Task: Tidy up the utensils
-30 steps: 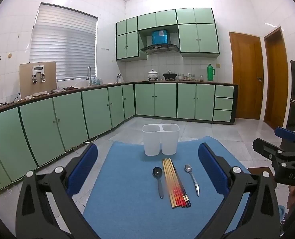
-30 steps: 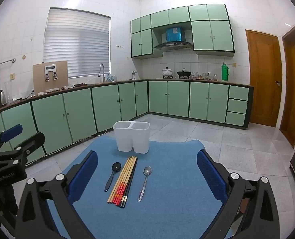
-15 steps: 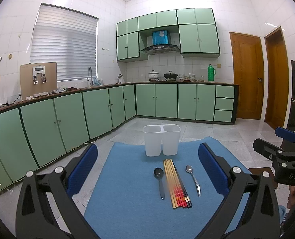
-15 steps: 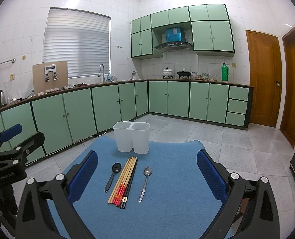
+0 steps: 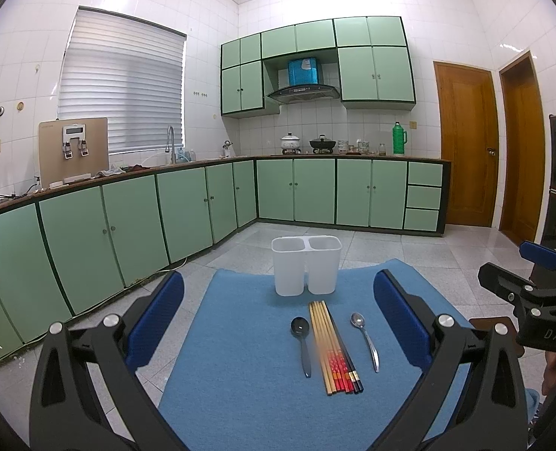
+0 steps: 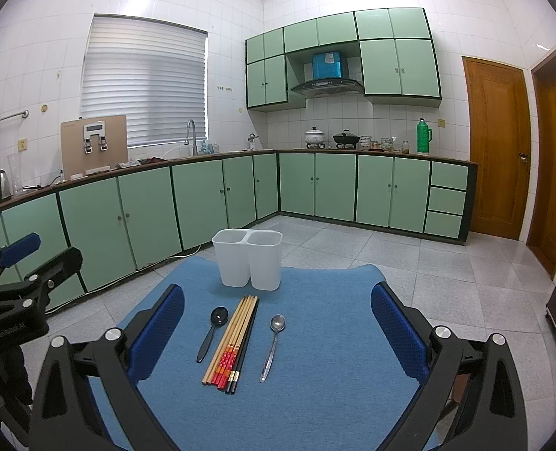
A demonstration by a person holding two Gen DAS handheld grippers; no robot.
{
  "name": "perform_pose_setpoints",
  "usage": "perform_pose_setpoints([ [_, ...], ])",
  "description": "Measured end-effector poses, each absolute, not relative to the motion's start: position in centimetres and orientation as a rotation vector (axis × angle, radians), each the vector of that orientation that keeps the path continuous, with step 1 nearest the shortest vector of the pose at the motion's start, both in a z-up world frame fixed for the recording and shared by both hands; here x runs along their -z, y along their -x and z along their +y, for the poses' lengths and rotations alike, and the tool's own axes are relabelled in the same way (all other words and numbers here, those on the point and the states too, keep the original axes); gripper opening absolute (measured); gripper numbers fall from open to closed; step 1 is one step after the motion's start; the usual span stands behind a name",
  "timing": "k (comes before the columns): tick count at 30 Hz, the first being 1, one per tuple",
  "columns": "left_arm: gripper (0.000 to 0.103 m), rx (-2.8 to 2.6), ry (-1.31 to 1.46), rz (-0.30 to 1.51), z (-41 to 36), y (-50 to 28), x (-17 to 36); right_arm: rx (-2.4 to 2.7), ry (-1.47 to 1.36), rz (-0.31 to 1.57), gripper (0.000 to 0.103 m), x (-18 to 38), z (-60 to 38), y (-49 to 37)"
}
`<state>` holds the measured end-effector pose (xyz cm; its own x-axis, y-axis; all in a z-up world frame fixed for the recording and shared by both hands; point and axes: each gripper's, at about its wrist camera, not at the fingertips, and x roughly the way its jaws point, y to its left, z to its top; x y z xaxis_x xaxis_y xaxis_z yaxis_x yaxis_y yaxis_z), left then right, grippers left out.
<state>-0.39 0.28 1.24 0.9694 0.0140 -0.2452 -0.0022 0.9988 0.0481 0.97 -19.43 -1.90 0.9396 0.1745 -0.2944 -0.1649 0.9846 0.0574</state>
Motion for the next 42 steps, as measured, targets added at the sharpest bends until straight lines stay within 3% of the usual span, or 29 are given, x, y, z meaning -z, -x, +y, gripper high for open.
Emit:
perform_pose_setpoints([
  [42,0.098,-0.008,-0.047,0.251,0.66,0.28,-0.86,-0.172,-0.032,0.309,0.097,2.28,-20.15,-0.74],
])
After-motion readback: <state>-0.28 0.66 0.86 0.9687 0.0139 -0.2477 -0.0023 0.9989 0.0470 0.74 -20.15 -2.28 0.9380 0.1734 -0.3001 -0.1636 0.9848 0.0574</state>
